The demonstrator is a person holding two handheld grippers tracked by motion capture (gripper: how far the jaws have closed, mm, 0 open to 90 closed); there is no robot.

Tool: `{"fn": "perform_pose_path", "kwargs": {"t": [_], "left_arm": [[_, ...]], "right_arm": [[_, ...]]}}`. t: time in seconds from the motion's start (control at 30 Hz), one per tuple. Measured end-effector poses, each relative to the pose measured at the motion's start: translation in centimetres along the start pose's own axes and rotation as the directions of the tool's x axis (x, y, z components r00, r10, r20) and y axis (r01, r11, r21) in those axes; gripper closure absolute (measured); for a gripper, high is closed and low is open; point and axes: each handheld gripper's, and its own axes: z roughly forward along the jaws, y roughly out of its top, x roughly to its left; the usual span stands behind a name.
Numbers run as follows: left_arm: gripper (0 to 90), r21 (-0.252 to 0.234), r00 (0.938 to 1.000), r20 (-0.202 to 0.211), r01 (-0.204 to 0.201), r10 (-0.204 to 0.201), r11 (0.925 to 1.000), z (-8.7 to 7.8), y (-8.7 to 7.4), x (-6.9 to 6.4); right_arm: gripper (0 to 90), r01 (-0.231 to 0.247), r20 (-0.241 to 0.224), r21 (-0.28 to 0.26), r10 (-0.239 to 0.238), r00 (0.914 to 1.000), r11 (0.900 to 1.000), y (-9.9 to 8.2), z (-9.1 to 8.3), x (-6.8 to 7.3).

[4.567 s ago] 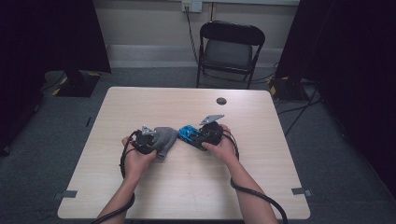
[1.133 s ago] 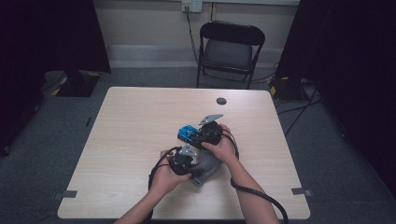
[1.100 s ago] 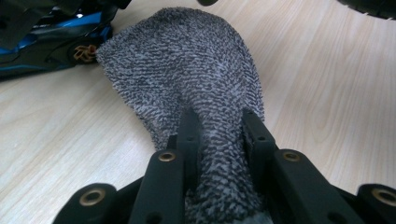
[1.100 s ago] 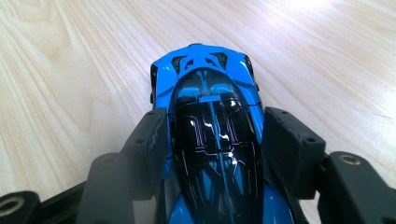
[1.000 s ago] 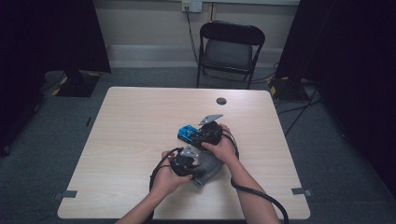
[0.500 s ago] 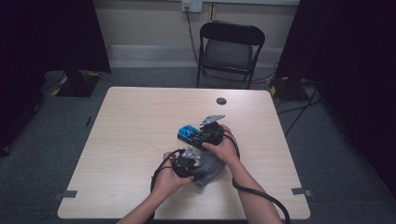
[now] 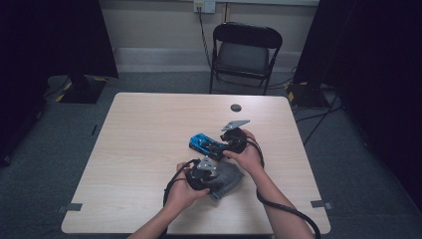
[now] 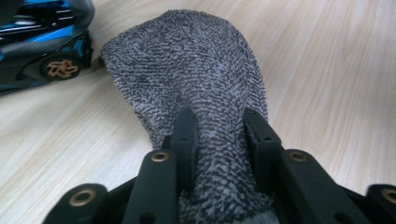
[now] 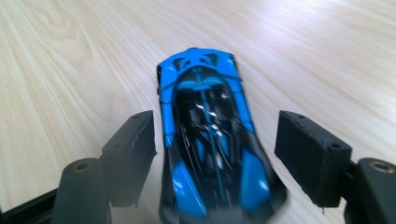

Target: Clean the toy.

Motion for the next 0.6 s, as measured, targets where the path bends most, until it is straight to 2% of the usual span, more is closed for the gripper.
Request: {"fn": "perform_pose_path", "kwargs": {"t": [0.13, 0.23, 0.27, 0.33, 0.4, 0.6], "left_arm": [[61.1, -0.016, 0.9999, 0.002, -0.010, 0.010, 0.9998, 0.8, 0.5, -0.7], [49.6, -0.034, 0.9989, -0.014, -0.046, 0.046, 0.9983, 0.9, 1.0, -1.0], [43.7, -0.040, 0.9987, -0.028, -0.043, 0.042, 0.9982, 0.7, 1.2, -1.1], [38.6, -0.057, 0.9989, -0.035, -0.033, 0.031, 0.9979, 0.2, 1.6, -1.0], [36.8, -0.058, 0.9992, -0.032, -0.027, 0.025, 0.9980, -0.4, 1.8, -0.7], [34.4, -0.070, 0.9966, -0.076, 0.028, -0.033, 0.9971, -2.2, 1.0, 1.1]], "right_arm": [[28.9, -0.024, 0.036, -0.014, 0.024, 0.9991, 0.9996, -0.9, -2.2, -0.3], [29.0, -0.040, 0.045, -0.009, 0.041, 0.9982, 0.9992, -1.8, -3.5, -0.4], [29.3, -0.044, 0.048, -0.005, 0.044, 0.9979, 0.9990, -2.1, -3.9, -0.5], [29.9, -0.046, 0.051, -0.007, 0.046, 0.9976, 0.9989, -2.7, -4.8, -0.4], [30.0, -0.045, 0.038, -0.011, 0.045, 0.9982, 0.9989, -3.2, -5.6, -0.1], [29.9, 0.009, 0.023, 0.025, -0.009, 0.9997, 0.9996, -4.5, -7.2, 1.3]]}}
